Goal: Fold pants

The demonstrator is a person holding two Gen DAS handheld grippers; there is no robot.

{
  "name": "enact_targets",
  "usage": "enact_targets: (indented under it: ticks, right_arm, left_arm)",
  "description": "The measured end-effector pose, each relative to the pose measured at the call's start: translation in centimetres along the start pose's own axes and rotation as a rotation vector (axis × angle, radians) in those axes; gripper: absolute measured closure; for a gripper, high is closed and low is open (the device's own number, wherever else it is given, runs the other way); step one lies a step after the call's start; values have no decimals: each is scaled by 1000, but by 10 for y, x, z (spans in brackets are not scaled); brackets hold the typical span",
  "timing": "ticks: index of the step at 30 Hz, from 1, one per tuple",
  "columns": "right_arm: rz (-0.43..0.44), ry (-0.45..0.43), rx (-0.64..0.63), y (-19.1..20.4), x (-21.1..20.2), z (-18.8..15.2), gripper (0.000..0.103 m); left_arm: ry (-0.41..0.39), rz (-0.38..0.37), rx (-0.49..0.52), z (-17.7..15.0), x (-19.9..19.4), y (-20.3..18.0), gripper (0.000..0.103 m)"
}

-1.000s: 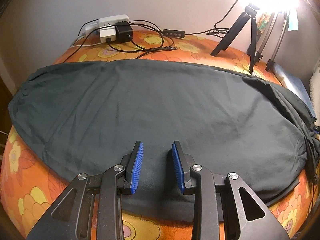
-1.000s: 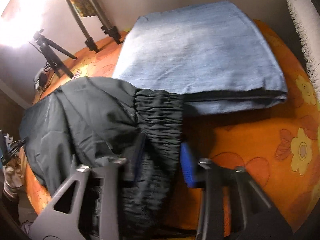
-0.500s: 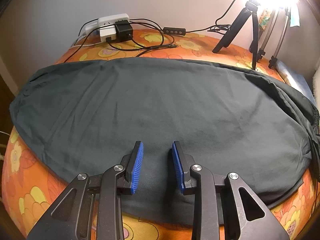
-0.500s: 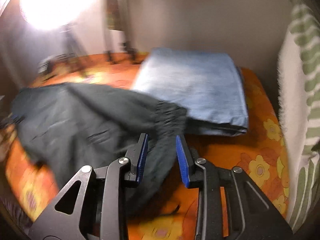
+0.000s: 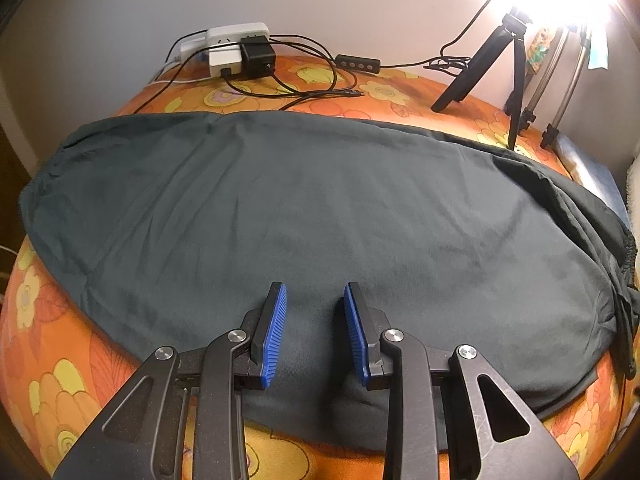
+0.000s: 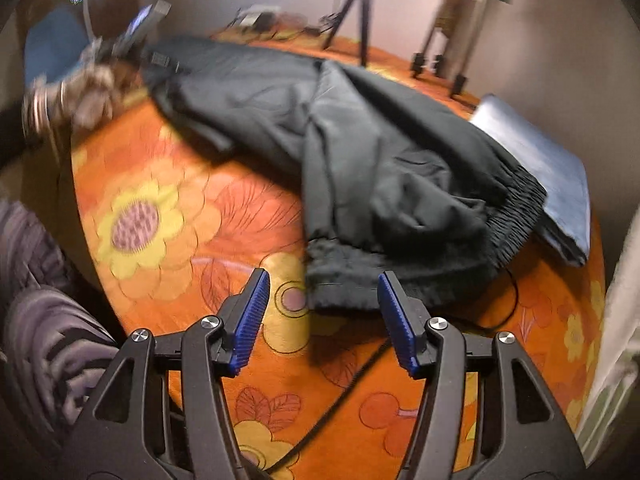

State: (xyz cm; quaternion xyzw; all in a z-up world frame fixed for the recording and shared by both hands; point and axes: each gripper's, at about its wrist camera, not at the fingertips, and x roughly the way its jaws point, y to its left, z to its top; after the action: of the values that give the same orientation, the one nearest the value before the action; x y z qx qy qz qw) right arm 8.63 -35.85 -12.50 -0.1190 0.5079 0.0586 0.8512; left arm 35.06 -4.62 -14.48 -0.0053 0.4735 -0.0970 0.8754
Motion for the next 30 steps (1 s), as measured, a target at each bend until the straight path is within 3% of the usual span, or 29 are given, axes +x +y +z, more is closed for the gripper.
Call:
enact_targets:
  ticks: [8,10,13,17,24,30]
  right_arm:
    - [-126,65,-138,16,25,8,46]
    - [-153,93,-147,13,29,9,70]
    - [-137,103,-124,4,26,13,88]
    - [-203,59,-133,-7,10,24,91]
    - [-387,-35,-58,-72,-18,67,91]
    - [-480,11,-15,-133,8,88,91]
  left_arm:
    - [-2,2,-2,-1,0,1,75]
    - [-4,3,3,-1,0,1,75]
    - [-6,6,11,-1,0,-1,75]
    - [-6,11,26,-2,-1,-2,75]
    - [-14,7,29,-2,-3,-2,75]
    - [-45,18,56,-1,-17,-6,75]
